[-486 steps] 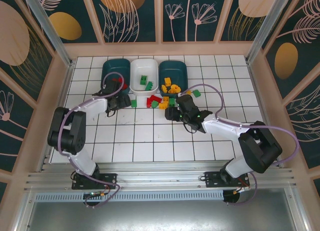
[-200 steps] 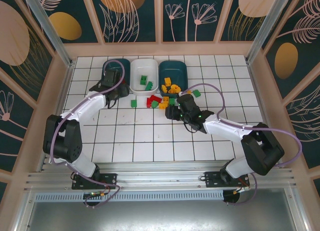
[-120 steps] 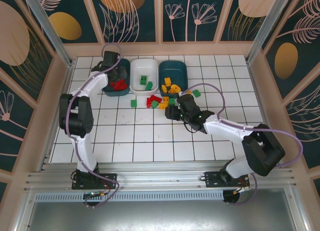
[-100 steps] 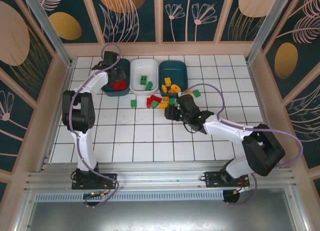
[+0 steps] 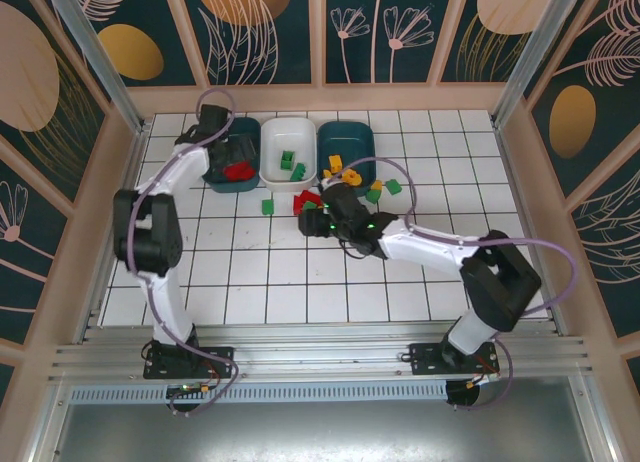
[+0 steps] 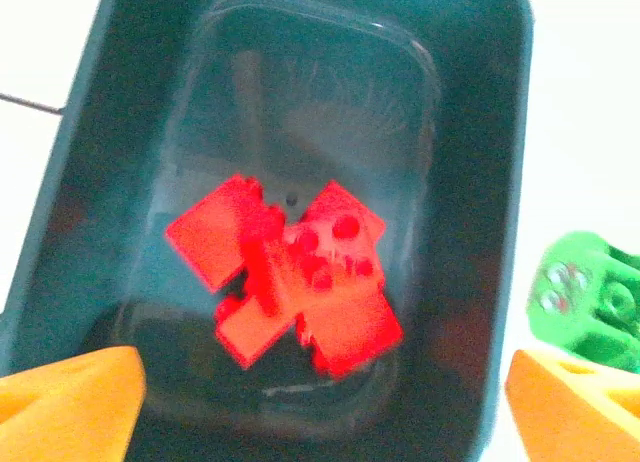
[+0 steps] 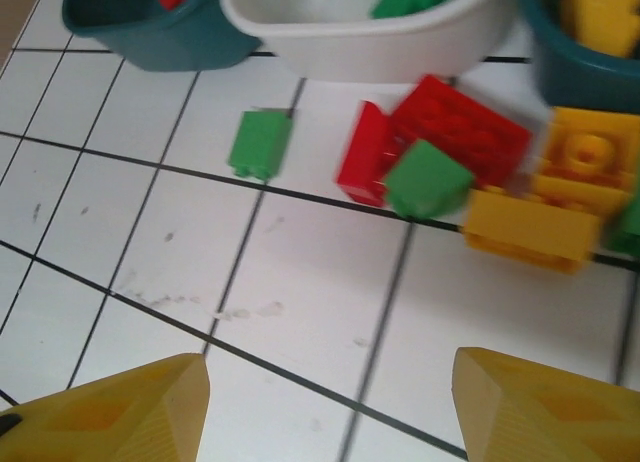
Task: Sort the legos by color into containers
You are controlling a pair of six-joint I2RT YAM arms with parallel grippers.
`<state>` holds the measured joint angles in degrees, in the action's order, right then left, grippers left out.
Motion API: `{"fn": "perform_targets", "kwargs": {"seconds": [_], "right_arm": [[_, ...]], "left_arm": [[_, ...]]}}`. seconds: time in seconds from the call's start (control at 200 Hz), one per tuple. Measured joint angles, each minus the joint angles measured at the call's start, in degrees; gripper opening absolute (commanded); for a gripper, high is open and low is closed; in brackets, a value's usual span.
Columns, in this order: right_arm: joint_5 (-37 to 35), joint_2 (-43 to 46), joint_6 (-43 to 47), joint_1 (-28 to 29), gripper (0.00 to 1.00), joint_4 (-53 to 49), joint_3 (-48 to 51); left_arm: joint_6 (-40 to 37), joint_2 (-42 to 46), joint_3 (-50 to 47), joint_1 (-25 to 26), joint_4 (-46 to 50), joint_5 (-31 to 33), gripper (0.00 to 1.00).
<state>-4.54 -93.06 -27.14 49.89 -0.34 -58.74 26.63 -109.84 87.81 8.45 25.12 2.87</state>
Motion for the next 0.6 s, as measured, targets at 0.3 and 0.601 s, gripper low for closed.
{"fn": "perform_targets", "kwargs": {"seconds": [0.3,0.601], "right_arm": [[-9.4,-19.8,0.0,7.0,0.66,-4.4,-22.0],[-12.7,-38.4,-1.7,6.4,0.66,-12.1,-42.2]], "left_arm": [[10.4,43.2,-41.4,0.0,-14.2,0.9,0.98],[15.3,60.4,-55.5,0.0,-12.5,3.2,0.98]]}}
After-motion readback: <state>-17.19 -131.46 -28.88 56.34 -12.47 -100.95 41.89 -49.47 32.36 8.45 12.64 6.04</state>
